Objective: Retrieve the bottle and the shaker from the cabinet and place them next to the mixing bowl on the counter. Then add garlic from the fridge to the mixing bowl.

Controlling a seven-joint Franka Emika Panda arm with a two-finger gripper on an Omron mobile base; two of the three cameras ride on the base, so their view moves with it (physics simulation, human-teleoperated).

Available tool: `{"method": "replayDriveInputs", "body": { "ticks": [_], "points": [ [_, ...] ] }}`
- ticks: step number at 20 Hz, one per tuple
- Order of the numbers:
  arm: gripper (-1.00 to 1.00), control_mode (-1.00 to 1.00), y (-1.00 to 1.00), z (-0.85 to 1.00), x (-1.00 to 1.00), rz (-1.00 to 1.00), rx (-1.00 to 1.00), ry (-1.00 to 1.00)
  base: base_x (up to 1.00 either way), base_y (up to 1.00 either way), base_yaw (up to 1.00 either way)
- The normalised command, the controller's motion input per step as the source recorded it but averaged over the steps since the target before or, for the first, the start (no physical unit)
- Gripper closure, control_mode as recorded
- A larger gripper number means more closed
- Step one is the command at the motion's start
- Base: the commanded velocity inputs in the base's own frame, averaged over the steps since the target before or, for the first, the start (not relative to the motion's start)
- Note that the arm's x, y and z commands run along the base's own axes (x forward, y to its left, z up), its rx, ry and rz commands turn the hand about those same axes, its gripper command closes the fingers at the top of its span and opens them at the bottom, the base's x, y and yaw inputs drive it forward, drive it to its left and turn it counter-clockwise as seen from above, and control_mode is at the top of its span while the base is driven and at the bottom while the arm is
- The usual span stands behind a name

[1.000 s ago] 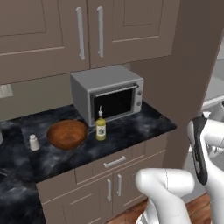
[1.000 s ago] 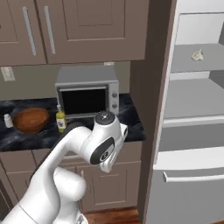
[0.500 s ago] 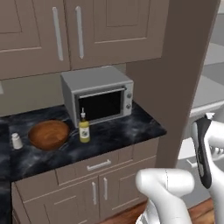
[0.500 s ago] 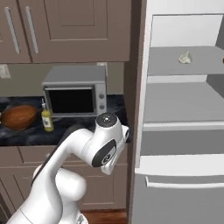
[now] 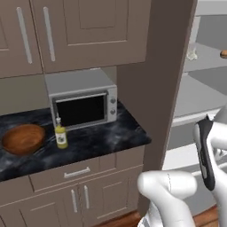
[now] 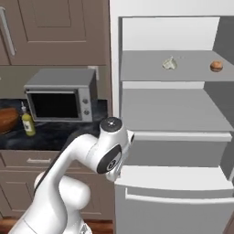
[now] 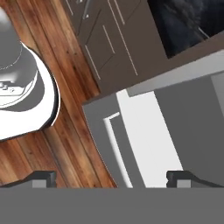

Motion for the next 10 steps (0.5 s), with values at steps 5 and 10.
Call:
{"method": "replayDriveInputs", "body": {
  "ticks": [5, 10],
  "points": [
    [-1.00, 1.00, 0.00, 0.00, 0.00, 0.00, 0.00, 0.00, 0.39, -0.57, 0.18],
    [-1.00, 1.00, 0.00, 0.00, 0.00, 0.00, 0.00, 0.00, 0.11, -0.86, 0.17]
  ]
}}
